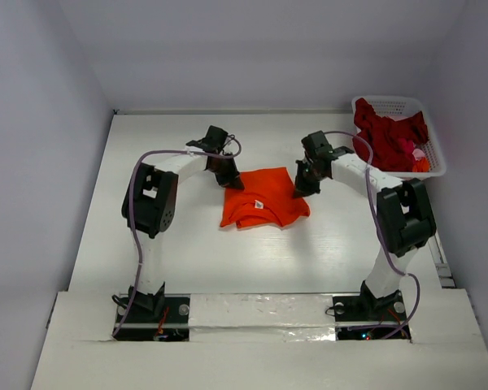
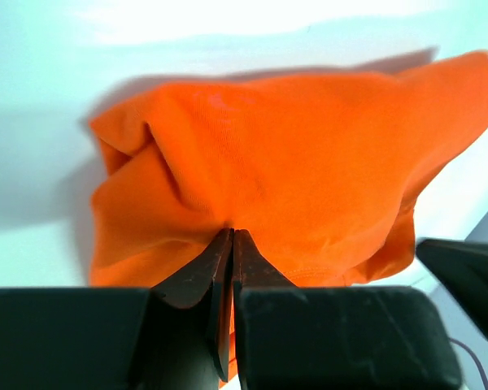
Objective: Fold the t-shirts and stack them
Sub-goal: Fold the tshirt
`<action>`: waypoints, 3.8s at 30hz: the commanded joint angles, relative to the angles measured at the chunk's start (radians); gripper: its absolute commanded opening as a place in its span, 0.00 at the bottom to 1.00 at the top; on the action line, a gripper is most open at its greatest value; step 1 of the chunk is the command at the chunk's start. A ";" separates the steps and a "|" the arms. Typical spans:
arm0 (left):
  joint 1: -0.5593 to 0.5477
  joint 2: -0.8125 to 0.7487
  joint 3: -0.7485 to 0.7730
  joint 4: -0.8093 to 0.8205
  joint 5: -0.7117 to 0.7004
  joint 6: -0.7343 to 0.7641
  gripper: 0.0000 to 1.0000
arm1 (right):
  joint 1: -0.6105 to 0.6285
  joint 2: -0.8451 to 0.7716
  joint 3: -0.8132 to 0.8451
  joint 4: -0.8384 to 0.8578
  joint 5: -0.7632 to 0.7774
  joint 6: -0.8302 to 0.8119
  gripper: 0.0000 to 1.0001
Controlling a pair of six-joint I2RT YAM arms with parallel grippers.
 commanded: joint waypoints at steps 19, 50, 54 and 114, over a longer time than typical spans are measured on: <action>0.111 -0.049 0.058 0.001 -0.169 0.014 0.00 | 0.027 0.207 0.413 -0.070 -0.074 -0.042 0.00; 0.111 0.008 -0.030 0.153 -0.025 -0.025 0.21 | 0.088 0.253 0.419 -0.060 -0.097 -0.039 0.00; 0.111 0.024 -0.023 0.153 -0.008 -0.029 0.21 | 0.088 0.258 0.421 -0.060 -0.099 -0.037 0.00; 0.186 -0.176 -0.049 -0.005 -0.050 0.019 0.00 | 0.116 0.290 0.353 -0.011 -0.065 0.052 0.00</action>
